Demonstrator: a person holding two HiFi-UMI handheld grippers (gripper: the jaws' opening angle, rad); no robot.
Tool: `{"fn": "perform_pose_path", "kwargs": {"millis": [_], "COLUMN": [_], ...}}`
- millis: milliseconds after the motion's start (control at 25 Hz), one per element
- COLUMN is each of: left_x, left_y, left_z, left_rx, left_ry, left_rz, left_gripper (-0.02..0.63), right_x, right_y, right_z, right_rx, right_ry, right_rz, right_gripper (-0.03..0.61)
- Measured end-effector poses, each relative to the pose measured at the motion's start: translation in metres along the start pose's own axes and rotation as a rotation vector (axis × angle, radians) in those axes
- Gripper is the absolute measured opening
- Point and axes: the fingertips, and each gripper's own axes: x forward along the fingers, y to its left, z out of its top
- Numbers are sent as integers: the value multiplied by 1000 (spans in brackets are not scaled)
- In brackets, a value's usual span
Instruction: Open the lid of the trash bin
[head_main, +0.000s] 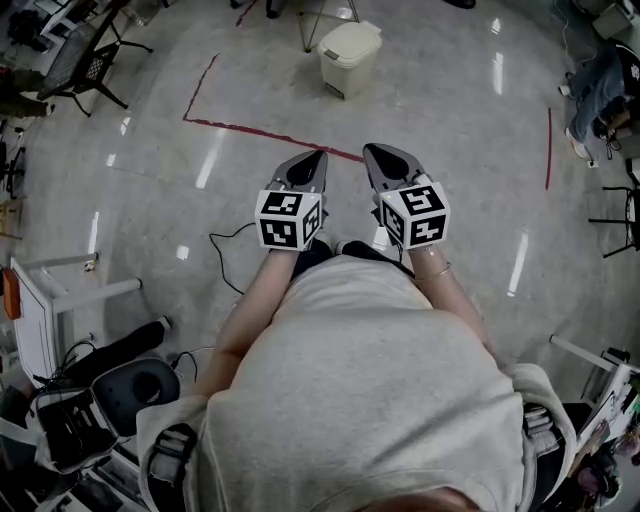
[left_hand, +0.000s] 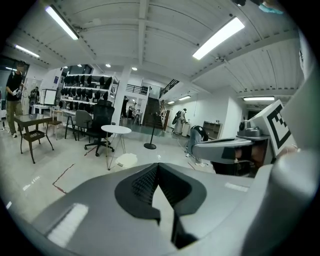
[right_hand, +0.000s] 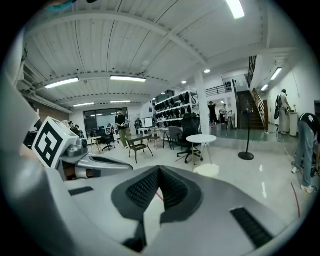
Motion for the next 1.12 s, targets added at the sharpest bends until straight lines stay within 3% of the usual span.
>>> {"fn": "perform_pose_path", "kwargs": {"millis": [160, 400, 600, 880, 1120], "left_x": [-3, -7, -8, 20, 56], "left_y": [-7, -10, -2, 41, 121], "left_z": [4, -10, -24, -21, 16], "left_rx": [-5, -42, -58, -84, -65], "left_ry": [-22, -19, 11, 33, 41], "left_rz": [3, 20, 31, 9, -14], "left_gripper": [9, 9, 9, 9, 9], "right_x": [-3, 2, 11, 56, 140], "right_y": [5, 27, 42, 23, 24], "right_z": [5, -13, -30, -25, 3], "right_rx": [46, -16, 4, 56, 77], "right_ry": [-42, 13, 48, 60, 39], "right_rz": [49, 131, 178, 146, 128], "right_gripper": [8, 8, 8, 8, 8]}}
